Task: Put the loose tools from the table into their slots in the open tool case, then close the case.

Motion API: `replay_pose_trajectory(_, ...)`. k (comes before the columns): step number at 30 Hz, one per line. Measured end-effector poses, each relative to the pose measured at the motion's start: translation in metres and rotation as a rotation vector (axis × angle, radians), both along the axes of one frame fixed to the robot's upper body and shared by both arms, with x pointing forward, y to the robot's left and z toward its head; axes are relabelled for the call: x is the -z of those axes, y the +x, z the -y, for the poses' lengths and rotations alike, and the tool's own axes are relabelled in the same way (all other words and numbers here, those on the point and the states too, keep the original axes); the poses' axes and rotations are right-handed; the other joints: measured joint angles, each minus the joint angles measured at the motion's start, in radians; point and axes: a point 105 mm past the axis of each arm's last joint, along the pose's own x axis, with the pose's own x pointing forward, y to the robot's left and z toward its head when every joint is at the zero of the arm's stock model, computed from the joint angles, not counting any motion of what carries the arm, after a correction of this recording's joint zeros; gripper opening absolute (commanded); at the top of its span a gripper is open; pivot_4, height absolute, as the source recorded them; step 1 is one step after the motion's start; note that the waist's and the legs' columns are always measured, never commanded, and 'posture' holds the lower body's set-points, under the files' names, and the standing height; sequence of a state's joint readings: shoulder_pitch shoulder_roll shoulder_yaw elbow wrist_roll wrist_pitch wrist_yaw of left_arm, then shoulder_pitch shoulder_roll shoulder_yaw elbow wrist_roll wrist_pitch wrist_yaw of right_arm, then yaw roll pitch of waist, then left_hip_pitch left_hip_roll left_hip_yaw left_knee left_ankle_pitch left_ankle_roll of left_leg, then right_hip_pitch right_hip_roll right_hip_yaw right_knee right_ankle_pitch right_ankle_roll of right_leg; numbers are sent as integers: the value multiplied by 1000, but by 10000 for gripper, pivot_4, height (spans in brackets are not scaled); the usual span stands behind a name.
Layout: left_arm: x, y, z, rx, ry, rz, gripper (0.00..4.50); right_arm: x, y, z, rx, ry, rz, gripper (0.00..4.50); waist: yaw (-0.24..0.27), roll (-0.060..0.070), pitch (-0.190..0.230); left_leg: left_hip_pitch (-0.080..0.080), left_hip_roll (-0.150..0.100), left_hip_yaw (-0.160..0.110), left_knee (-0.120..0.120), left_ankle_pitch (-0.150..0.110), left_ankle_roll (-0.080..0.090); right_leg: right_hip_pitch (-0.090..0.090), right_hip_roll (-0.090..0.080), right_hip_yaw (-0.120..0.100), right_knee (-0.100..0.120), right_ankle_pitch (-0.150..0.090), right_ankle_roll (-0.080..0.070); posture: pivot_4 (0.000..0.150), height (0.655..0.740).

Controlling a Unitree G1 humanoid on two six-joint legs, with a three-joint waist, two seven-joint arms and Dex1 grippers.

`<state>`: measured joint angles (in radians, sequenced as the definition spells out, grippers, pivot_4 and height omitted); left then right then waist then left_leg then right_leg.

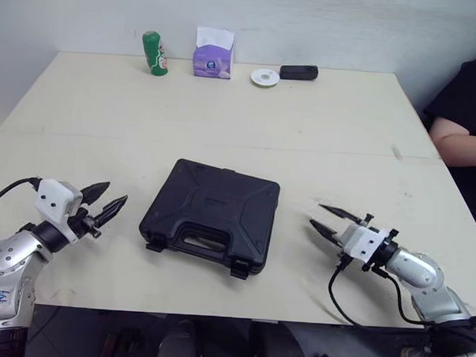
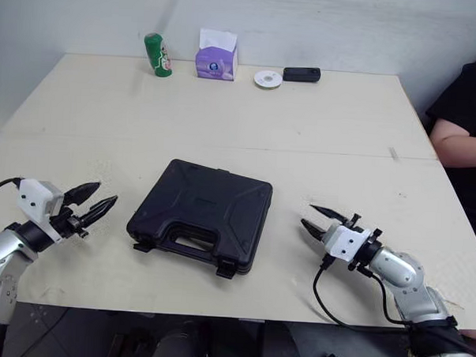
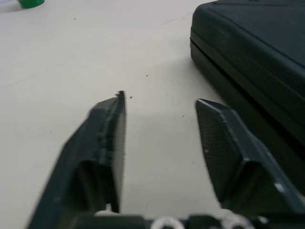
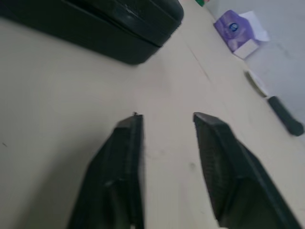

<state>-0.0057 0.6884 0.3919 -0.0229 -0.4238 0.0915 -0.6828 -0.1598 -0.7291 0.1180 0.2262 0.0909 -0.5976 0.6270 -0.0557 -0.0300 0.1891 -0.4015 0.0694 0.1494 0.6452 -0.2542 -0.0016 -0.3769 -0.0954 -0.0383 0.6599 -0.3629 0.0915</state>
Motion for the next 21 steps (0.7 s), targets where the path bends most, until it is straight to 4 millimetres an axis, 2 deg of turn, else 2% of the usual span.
replay_pose_trajectory(1,-2,3,2,15,1,6,7844,1,-3,-4,-17,36,-61,715,2,0,0,0,0,0,0,0,0,0,0,0,0,0,0,1500,7400)
replay_pose_trajectory(3,-5,8,6,28,3,12,376,2,-7,-14,-61,68,-142,0,4,0,0,0,-1,-1,0,-1,1,1,-1,-1,0,0,0,1500,7400)
replay_pose_trajectory(6,0,20,10,35,20,-16,376,6,-15,-32,-136,86,-259,0,7,0,0,0,-1,-2,0,-1,2,1,-1,-2,-1,0,0,1500,7400)
replay_pose_trajectory(9,15,32,18,61,45,-90,376,11,-15,-45,-131,110,-356,0,12,0,0,-1,-1,-2,0,-1,2,0,-2,-4,-1,0,0,1500,7400)
replay_pose_trajectory(14,28,44,33,128,50,-155,376,18,-12,-51,-129,59,-443,0,16,0,0,-1,-1,-2,0,-1,2,0,-1,-9,-1,0,0,1500,7400)
replay_pose_trajectory(21,39,53,43,196,51,-176,376,19,-17,-58,-177,-7,-458,0,27,0,0,-2,-2,-2,1,-2,3,0,-2,-11,-1,0,0,1500,7400)
